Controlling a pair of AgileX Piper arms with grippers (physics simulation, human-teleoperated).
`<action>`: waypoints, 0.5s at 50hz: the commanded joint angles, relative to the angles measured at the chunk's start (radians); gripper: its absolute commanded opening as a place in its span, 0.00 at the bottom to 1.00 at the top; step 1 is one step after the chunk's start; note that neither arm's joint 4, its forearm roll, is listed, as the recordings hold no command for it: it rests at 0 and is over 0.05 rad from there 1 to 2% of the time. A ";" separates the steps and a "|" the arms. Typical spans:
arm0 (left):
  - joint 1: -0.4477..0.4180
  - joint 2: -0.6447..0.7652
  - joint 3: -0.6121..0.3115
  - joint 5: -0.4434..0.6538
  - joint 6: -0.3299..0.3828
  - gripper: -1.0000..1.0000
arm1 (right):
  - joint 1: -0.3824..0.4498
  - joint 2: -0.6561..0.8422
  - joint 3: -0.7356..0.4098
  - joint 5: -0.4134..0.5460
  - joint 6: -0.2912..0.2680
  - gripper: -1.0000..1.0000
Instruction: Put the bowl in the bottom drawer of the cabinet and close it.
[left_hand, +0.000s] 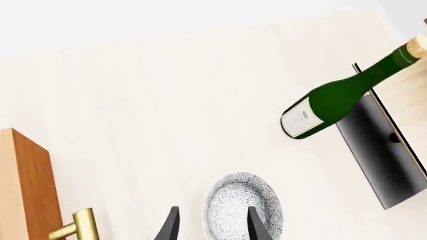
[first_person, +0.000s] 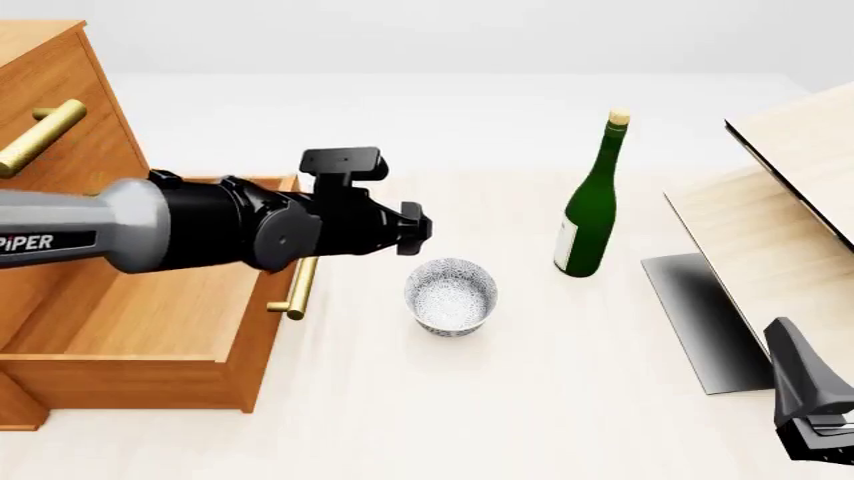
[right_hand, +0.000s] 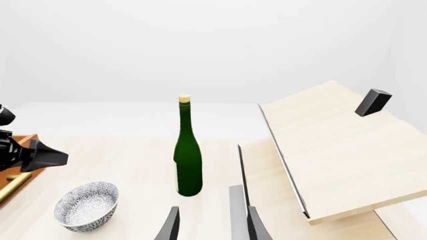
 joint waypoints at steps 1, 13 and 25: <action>0.028 0.051 0.000 -0.013 -0.008 1.00 | 0.000 0.000 0.000 0.000 0.000 1.00; 0.019 0.100 -0.016 -0.025 -0.022 1.00 | 0.000 0.000 0.000 0.000 0.000 1.00; 0.010 0.140 -0.023 -0.034 -0.035 1.00 | 0.000 0.000 0.000 0.000 0.000 1.00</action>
